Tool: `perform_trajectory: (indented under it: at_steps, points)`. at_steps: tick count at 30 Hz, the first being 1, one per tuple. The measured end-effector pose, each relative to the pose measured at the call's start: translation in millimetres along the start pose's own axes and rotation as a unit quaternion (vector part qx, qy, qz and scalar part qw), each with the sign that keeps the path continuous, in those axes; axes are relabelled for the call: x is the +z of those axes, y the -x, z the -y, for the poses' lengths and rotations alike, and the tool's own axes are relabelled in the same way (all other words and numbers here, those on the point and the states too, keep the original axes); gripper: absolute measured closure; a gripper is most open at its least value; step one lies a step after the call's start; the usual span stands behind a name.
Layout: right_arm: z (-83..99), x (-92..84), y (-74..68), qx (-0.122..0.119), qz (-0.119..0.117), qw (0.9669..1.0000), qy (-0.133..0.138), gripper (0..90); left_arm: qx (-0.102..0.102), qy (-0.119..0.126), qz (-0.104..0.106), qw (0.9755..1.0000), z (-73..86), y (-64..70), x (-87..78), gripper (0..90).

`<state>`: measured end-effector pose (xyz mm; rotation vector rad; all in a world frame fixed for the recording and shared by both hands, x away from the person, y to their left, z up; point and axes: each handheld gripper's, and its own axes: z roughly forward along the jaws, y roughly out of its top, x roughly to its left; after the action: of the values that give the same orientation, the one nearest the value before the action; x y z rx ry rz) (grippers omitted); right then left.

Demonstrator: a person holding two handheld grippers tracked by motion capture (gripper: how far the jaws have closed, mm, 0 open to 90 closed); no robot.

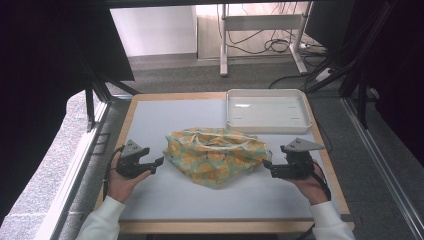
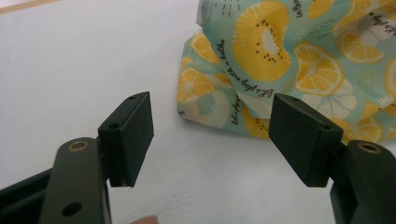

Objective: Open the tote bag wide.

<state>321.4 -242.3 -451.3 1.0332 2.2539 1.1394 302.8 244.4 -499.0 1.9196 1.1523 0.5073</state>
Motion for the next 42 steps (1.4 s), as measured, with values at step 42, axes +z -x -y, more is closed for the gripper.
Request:
perform_trajectory:
  at_steps: [42]
  points:
    - [1.0, 7.9, 3.7, 0.012, 0.017, 0.9997, 0.012, 23.4, -0.023, -0.003, 0.009, 0.9997, 2.0, 1.1, -11.5, 34.6]
